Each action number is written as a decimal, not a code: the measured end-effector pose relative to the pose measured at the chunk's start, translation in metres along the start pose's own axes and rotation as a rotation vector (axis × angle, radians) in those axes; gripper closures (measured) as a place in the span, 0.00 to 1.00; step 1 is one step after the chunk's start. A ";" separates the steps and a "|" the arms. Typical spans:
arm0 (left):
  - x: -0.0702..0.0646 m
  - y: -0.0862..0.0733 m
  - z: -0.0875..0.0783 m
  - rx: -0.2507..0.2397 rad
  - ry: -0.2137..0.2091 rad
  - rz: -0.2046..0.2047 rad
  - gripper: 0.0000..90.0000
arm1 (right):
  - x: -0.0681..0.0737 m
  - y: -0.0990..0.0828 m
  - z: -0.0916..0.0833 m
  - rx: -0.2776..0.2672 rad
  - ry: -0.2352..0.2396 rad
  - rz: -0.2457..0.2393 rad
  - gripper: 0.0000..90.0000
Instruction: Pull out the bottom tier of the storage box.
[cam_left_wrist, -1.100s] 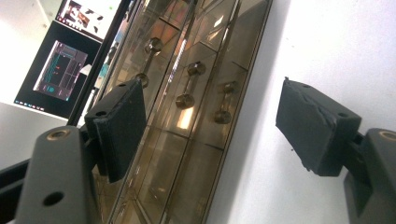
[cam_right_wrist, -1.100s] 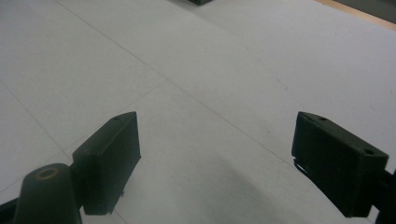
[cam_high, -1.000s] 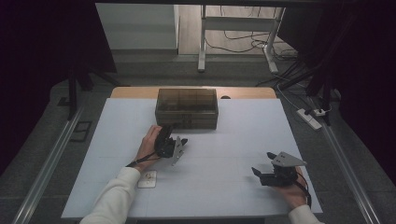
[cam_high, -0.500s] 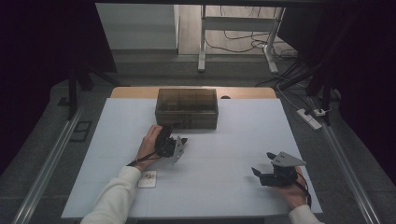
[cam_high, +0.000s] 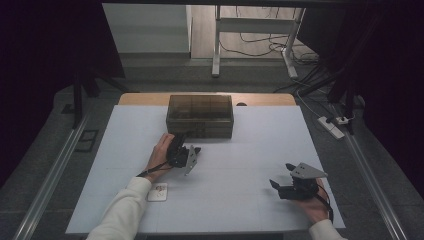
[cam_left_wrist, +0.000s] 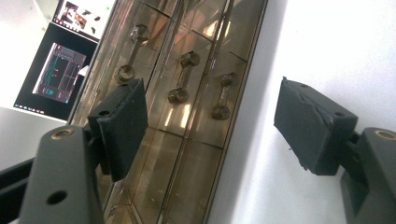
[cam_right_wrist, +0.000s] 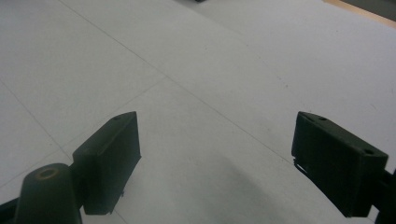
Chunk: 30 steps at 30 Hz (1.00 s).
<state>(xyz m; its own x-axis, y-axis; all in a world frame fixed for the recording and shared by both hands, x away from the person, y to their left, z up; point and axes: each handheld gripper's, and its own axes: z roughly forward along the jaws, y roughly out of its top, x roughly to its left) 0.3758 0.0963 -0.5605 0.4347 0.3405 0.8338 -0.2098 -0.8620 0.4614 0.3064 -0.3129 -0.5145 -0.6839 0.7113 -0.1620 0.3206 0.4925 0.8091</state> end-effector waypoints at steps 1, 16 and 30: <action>0.000 0.000 0.001 0.000 -0.001 0.001 0.29 | 0.000 0.000 0.000 0.000 0.000 0.001 0.17; -0.004 0.000 0.005 0.001 0.007 0.030 0.33 | 0.000 -0.001 0.000 0.001 -0.002 -0.003 0.17; -0.006 -0.002 0.009 -0.007 0.007 0.047 0.43 | 0.000 -0.001 0.001 0.002 -0.004 -0.003 0.17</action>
<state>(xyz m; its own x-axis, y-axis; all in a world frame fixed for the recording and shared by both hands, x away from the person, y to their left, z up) 0.3816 0.0928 -0.5688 0.4178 0.3023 0.8568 -0.2357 -0.8746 0.4236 0.3068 -0.3134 -0.5155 -0.6827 0.7115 -0.1667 0.3199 0.4961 0.8072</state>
